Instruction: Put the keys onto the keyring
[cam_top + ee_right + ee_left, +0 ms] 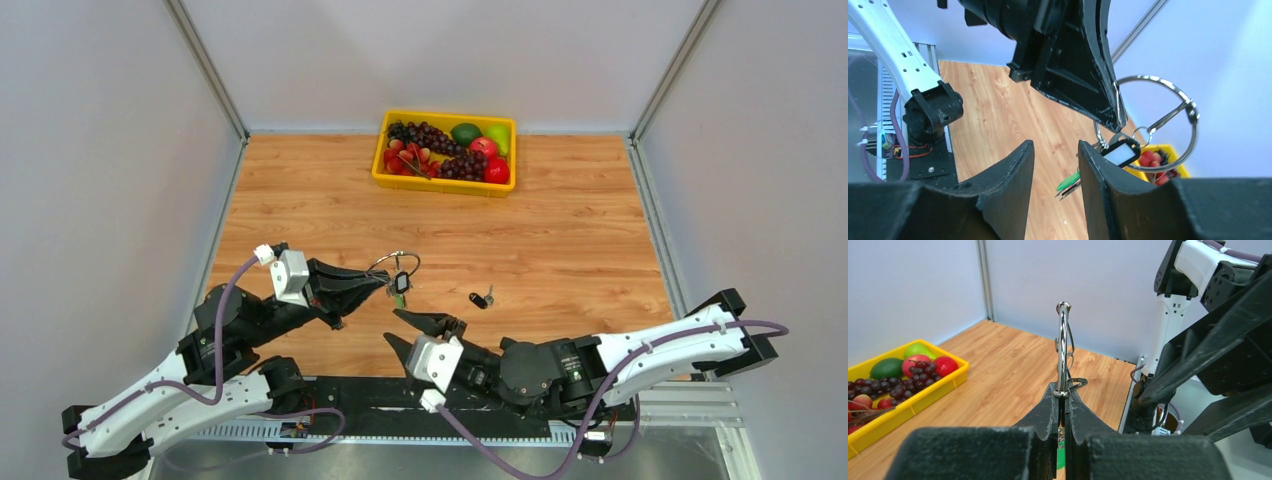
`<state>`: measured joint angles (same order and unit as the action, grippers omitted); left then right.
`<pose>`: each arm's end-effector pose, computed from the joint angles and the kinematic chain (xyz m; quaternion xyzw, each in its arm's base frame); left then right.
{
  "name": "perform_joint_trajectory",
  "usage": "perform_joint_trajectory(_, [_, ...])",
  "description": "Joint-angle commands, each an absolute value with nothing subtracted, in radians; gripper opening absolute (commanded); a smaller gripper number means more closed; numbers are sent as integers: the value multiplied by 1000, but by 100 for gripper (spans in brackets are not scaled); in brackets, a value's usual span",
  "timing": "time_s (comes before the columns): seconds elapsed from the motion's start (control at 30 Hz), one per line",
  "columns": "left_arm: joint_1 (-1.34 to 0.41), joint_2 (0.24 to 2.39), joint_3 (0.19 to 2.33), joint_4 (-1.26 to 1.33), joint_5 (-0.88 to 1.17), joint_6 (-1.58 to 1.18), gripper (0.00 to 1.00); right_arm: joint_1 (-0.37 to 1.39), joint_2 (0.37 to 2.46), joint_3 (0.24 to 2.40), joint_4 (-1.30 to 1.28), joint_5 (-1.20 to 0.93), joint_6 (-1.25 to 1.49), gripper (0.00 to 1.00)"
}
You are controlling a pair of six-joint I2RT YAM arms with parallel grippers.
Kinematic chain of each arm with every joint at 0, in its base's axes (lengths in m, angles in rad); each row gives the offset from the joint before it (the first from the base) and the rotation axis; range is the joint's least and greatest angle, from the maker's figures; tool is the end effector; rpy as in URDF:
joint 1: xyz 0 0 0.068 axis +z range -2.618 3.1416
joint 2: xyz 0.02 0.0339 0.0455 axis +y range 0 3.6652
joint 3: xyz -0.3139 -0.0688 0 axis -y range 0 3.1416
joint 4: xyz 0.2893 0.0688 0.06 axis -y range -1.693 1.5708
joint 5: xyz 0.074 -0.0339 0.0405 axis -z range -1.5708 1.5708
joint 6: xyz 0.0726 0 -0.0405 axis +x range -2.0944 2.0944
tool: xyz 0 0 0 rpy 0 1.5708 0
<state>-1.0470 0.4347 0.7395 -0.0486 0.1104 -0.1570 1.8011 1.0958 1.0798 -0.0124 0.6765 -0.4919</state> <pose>0.0604 -0.1206 0.4268 0.3020 0.5318 -0.4754 0.6324 -0.0236 0.2998 0.4443 -0.5212 0.4893 0.2115 0.6665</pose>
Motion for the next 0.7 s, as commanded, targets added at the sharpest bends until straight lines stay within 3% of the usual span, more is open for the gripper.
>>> perform_joint_trajectory(0.0, [-1051,428,780,-36,96,-190,0,1861,1114,1089,120,762,-721,43])
perform_joint_trajectory(0.3, [-1051,426,807,-72,108,-258,1,1915,1172,1102,186,860,-930,42])
perform_joint_trajectory(0.67, [-1051,402,830,-143,156,-329,0,1924,1164,1118,237,835,-1088,42])
